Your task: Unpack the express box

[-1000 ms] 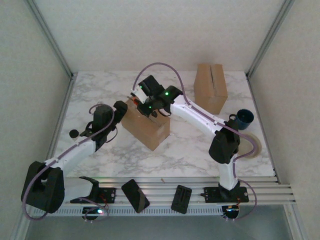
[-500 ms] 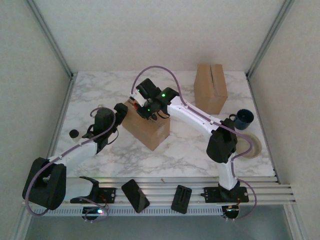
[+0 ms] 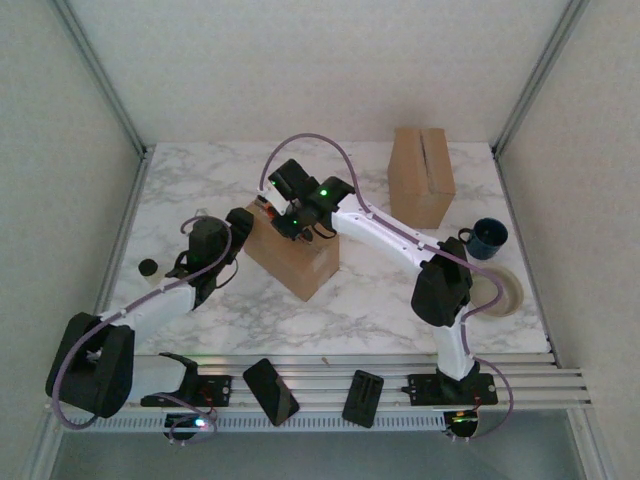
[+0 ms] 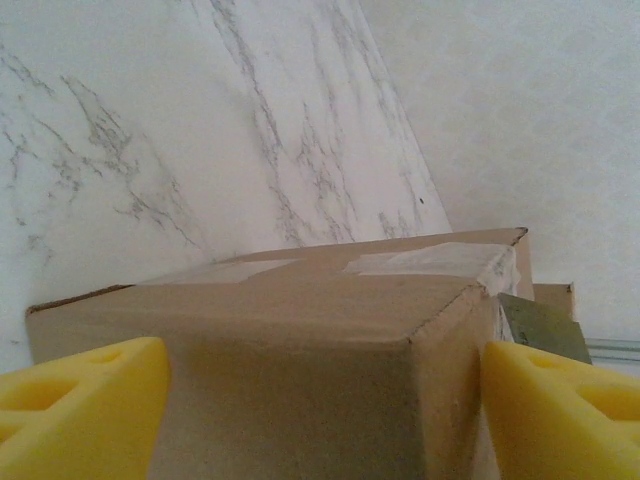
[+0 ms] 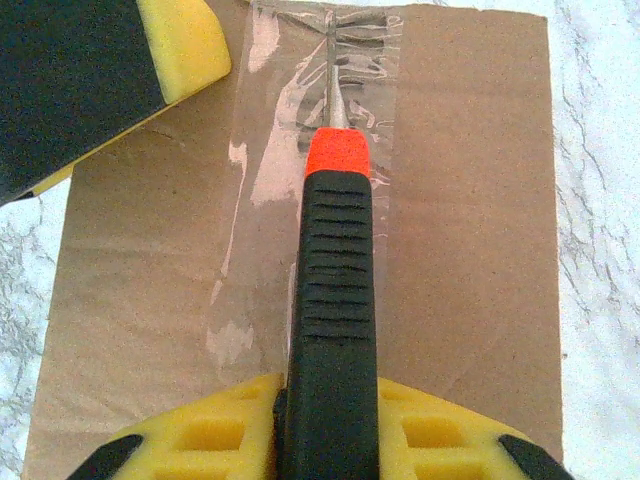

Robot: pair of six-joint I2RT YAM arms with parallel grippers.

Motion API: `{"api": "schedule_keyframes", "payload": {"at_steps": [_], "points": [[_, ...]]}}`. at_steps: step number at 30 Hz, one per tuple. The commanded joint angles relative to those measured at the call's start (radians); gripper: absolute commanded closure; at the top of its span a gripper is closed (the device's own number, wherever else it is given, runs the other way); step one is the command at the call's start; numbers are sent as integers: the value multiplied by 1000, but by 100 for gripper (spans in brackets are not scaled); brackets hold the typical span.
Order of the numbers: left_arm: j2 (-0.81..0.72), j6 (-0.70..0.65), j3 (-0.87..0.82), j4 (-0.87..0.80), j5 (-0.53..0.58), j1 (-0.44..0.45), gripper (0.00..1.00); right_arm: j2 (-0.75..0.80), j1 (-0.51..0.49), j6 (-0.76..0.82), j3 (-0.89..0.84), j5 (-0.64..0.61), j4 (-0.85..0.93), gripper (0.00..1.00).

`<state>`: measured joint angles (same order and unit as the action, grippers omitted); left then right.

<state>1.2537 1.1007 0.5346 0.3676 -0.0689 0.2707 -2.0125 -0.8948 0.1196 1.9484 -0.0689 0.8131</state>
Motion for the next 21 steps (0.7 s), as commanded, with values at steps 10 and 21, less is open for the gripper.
{"api": "schedule_keyframes", "payload": {"at_steps": [10, 21], "points": [[28, 6, -13, -51, -8, -9, 21, -37, -15, -4, 61, -50, 10, 100], [35, 6, -13, -47, -16, -8, 21, -15, -19, 7, 45, -41, -2, 100]]}}
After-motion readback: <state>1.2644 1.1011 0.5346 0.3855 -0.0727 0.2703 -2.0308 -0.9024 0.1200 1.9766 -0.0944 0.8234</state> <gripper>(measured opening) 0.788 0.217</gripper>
